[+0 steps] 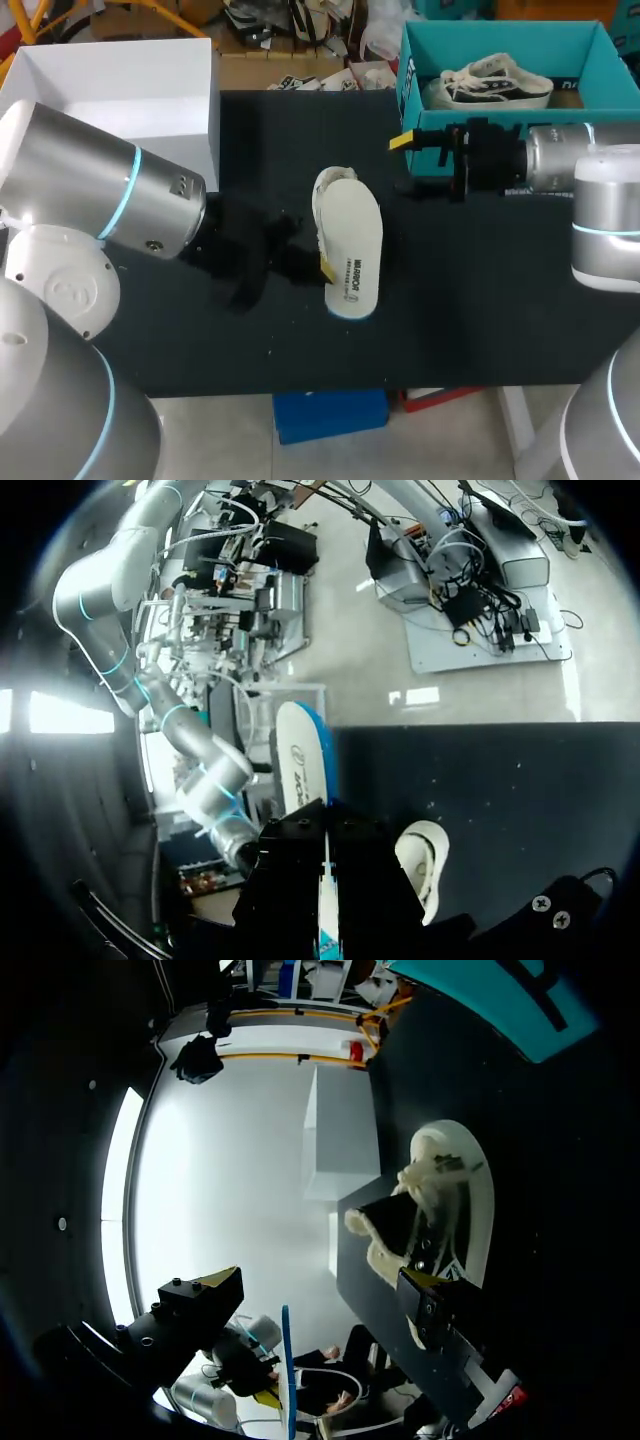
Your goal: Take the shoe out of the shoebox, open the shoe tongue, remove and reinsert the insole, then place the shoe into the shoebox
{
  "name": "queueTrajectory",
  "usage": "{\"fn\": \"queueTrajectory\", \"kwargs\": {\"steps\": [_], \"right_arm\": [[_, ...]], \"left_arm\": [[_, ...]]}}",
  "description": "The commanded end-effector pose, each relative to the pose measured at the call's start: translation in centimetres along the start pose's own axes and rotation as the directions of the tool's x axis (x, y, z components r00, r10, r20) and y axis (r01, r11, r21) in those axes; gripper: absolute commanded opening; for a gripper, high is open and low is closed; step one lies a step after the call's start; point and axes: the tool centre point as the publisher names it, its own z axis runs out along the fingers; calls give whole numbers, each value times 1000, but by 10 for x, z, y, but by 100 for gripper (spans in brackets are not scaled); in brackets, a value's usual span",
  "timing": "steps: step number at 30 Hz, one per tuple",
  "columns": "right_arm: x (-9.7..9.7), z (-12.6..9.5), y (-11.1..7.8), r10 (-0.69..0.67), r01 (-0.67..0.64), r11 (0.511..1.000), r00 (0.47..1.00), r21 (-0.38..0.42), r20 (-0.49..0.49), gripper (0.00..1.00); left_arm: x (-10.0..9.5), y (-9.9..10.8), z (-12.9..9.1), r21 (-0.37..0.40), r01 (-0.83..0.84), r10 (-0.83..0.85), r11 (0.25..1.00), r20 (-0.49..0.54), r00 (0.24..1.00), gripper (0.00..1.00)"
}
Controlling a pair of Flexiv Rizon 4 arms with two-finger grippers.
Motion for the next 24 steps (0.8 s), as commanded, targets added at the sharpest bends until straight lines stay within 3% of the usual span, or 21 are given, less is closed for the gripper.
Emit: {"fn": "queueTrajectory", "kwargs": {"steps": [1, 4, 11, 12, 24], "right_arm": [[0, 1, -1, 0, 0, 1000, 1000, -4, 1, 100], [0, 1, -1, 0, 0, 1000, 1000, -4, 1, 100], [0, 1, -1, 0, 0, 1000, 1000, -4, 1, 100], [0, 1, -1, 0, 0, 1000, 1000, -4, 1, 100], [0, 1, -1, 0, 0, 1000, 1000, -4, 1, 100]], "left_arm": [[-1, 1, 1, -1, -2, 2, 1000, -1, 1000, 0], [-1, 1, 1, -1, -2, 2, 1000, -1, 1000, 0], [20, 8, 11, -107, -124, 123, 987, -17, 992, 0], [23, 11, 11, -116, -136, 139, 984, 18, 990, 0], [47, 65, 25, -147, -214, 230, 966, 101, 968, 0]]}}
